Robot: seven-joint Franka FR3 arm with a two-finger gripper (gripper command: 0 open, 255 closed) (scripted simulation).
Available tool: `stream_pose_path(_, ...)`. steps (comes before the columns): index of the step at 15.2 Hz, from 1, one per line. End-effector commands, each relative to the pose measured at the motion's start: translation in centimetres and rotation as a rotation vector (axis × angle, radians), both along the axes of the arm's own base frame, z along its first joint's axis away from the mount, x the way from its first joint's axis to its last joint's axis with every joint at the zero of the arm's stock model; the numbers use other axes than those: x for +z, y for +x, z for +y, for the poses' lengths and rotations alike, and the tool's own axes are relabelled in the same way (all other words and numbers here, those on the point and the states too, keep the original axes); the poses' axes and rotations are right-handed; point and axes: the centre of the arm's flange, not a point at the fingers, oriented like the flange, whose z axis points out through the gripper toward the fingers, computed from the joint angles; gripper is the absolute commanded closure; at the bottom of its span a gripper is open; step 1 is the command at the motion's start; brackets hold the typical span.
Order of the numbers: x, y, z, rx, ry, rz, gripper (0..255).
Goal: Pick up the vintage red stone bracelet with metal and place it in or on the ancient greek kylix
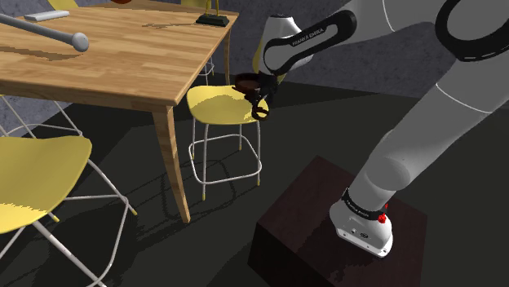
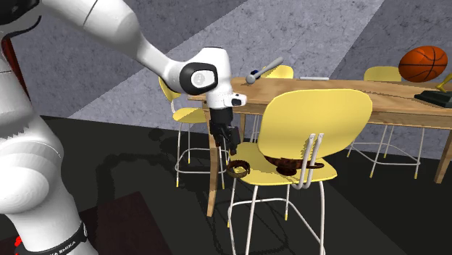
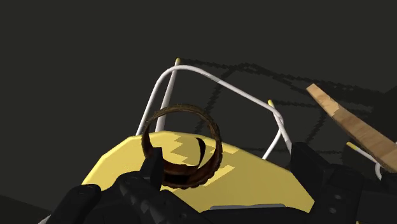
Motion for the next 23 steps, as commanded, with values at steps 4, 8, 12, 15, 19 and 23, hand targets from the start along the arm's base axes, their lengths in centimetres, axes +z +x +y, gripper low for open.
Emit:
stream_pose_path(4, -3.6, 3.1, -1.0, 0.01, -0.005, -0.012, 0)
stream_pose_path(8, -5.7, 3.3, -1.1, 0.01, -0.005, -0.012, 0)
stream_pose_path(12, -6.5, 3.4, -1.1, 0.01, -0.005, -0.012, 0)
stream_pose_path(15, -6.5, 3.4, -1.1, 0.01, -0.005, -0.012, 0)
stream_pose_path(19, -6.5, 3.4, -1.1, 0.01, -0.005, -0.012, 255)
stream_pose_path(23, -6.6, 3.4, -1.1, 0.01, -0.005, -0.012, 255)
